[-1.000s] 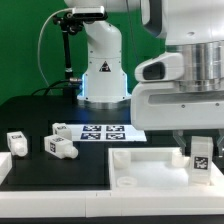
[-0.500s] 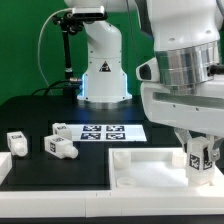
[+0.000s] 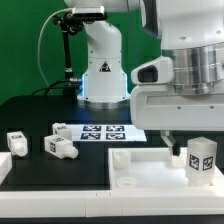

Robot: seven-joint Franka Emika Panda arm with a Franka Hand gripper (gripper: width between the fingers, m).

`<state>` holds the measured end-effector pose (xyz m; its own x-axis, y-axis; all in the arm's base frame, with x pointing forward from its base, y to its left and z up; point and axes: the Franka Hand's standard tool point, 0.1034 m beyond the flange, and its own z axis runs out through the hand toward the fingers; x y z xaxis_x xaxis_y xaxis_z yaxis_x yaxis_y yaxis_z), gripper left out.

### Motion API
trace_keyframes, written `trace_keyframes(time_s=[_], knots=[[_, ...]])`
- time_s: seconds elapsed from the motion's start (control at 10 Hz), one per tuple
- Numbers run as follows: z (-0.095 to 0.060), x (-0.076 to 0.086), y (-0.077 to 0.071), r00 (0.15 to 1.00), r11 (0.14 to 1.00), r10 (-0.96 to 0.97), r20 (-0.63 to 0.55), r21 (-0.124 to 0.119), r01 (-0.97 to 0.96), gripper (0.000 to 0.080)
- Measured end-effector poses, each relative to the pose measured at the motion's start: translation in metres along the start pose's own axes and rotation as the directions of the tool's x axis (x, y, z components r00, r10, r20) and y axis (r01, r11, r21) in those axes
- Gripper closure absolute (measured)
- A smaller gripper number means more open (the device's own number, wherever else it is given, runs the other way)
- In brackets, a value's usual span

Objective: Assemble one leg

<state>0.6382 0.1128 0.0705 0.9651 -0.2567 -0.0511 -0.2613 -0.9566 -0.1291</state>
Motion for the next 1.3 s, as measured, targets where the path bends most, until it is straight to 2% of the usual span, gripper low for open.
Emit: trace_keyframes(time_s=[0.4, 0.5, 0.6, 0.7, 0.8, 1.0, 1.1, 1.2, 1.3], knots=[[0.000, 0.000, 0.002, 0.965, 0.965, -0.263, 0.003, -0.004, 0.263, 0.0151], [-0.001, 0.003, 0.003, 0.931, 0.931, -0.365, -0.010, -0.013, 0.364, 0.0151], [-0.004, 0.012, 0.003, 0.814, 0.817, -0.577, -0.061, -0.055, 0.575, 0.0151], [-0.005, 0.014, 0.003, 0.731, 0.734, -0.679, -0.071, -0.084, 0.674, 0.0151], [-0.004, 0.014, 0.003, 0.752, 0.755, -0.655, -0.072, -0.078, 0.651, 0.0151], [-0.004, 0.014, 0.003, 0.778, 0.782, -0.623, -0.075, -0.075, 0.619, 0.0403], [-0.004, 0.013, 0.003, 0.824, 0.828, -0.561, -0.081, -0.068, 0.557, 0.0403], [-0.004, 0.013, 0.003, 0.866, 0.870, -0.493, -0.086, -0.061, 0.490, 0.0514], [-0.004, 0.013, 0.003, 0.895, 0.900, -0.436, -0.090, -0.055, 0.433, 0.0514]])
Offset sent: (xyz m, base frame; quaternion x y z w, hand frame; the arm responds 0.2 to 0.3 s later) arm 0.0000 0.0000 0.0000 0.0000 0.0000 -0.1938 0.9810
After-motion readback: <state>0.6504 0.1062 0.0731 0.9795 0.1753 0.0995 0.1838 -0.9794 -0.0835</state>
